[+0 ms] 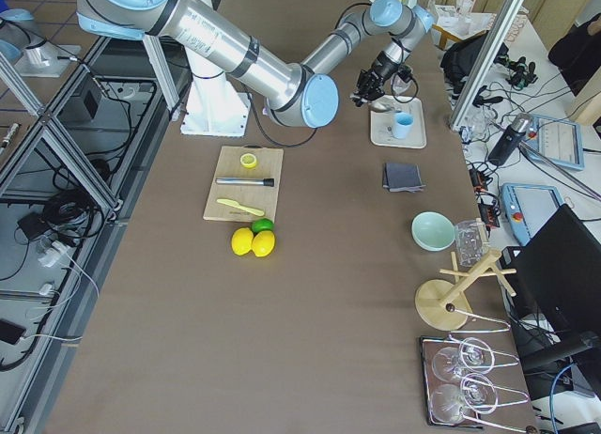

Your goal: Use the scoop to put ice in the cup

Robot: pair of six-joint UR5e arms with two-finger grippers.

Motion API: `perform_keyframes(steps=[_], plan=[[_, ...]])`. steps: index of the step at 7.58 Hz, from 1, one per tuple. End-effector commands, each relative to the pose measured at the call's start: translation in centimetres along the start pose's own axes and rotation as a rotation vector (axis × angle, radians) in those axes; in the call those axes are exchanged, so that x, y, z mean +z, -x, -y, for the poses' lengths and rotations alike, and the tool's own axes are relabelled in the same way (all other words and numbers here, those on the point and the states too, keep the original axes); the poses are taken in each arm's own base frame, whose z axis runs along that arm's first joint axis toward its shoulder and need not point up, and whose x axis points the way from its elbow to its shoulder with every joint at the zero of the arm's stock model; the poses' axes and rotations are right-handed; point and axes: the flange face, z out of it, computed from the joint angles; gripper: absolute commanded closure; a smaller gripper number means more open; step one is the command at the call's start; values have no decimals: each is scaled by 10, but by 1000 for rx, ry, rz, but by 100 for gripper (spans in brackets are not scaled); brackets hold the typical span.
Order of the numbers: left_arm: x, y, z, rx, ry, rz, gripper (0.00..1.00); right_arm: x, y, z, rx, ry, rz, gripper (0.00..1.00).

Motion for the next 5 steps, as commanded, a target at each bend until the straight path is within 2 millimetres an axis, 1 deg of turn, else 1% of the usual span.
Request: perform_keyframes(steps=[1,3,4,5], plan=[[-4,13,-7,-46,6,-1,2,-4,-2,4,-27,33,-34,100],[-3,14,-9,-54,11,0,2,-8,0,8,-20,40,-35,100],[-4,13,-8,-94,10,-1,2,-14,2,13,-30,51,-47,100],[-4,14,-8,-179,8,-1,2,-16,1,14,-30,61,-67,100]])
